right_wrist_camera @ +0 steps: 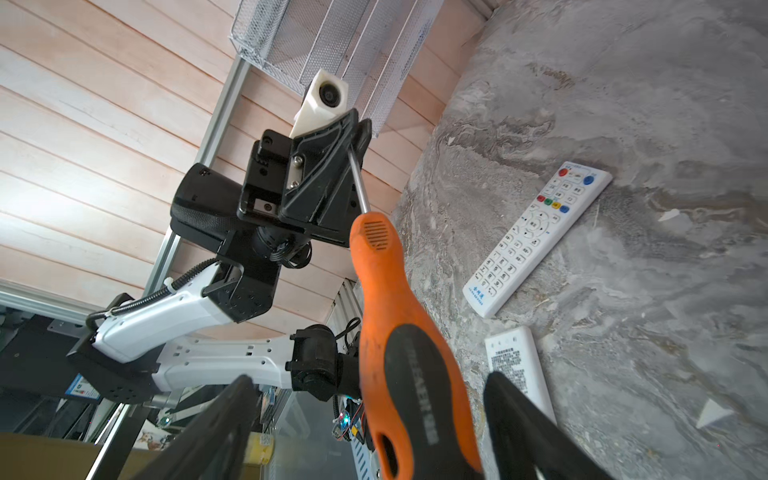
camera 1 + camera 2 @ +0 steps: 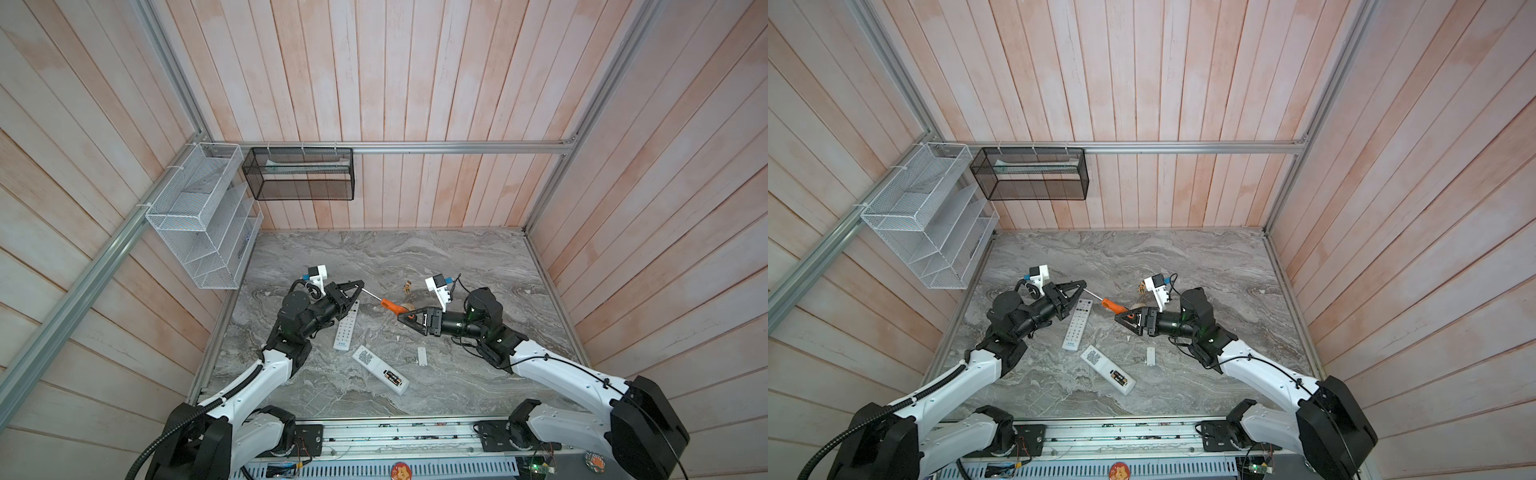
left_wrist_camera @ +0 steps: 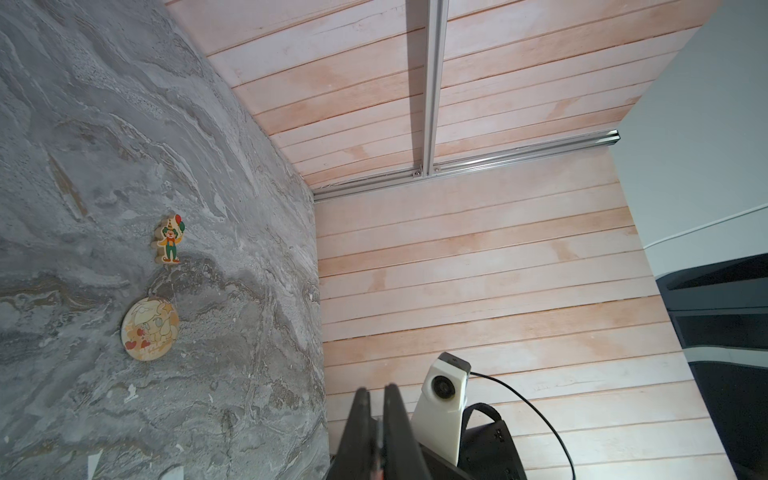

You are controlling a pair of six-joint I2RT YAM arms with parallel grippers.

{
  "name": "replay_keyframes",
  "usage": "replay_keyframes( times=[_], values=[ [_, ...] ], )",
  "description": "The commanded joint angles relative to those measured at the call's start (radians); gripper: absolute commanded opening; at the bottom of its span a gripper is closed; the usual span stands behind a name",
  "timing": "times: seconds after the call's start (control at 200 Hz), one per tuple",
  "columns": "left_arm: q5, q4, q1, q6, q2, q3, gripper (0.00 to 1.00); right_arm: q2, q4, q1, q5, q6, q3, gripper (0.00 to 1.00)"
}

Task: Unload the batteries from the remote control
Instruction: 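Carry the screwdriver away with the right gripper while the left reaches toward the remote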

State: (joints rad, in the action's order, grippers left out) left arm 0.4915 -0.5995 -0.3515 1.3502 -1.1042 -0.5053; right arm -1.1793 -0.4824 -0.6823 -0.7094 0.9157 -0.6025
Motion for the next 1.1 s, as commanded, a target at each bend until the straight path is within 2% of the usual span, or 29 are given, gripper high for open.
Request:
replay_keyframes(
  times=[0.0, 0.195, 0.425, 0.865, 1.09],
  values=[
    [-0.014, -0.048, 0.0, 0.018, 0.02, 0.008, 0.0, -0.027, -0.093, -0.018, -0.044, 0.023, -0.049, 0.79],
    [-0.01, -0.045, 0.0, 0.017, 0.02, 0.005, 0.0, -0.049, -0.129, -0.023, -0.034, 0.034, -0.055, 0.62],
    [-0.013, -0.046, 0.0, 0.023, 0.02, 0.009, 0.0, -0.041, -0.135, -0.023, -0.002, 0.029, -0.053, 0.48],
    [-0.039, -0.09, -0.007, 0.119, 0.016, 0.06, 0.0, -0.036, -0.207, -0.023, 0.08, 0.035, -0.031, 0.53],
    [-0.047, -0.083, -0.007, 0.122, 0.017, 0.059, 0.0, -0.045, -0.222, -0.023, 0.062, 0.044, -0.029, 0.45]
  ],
)
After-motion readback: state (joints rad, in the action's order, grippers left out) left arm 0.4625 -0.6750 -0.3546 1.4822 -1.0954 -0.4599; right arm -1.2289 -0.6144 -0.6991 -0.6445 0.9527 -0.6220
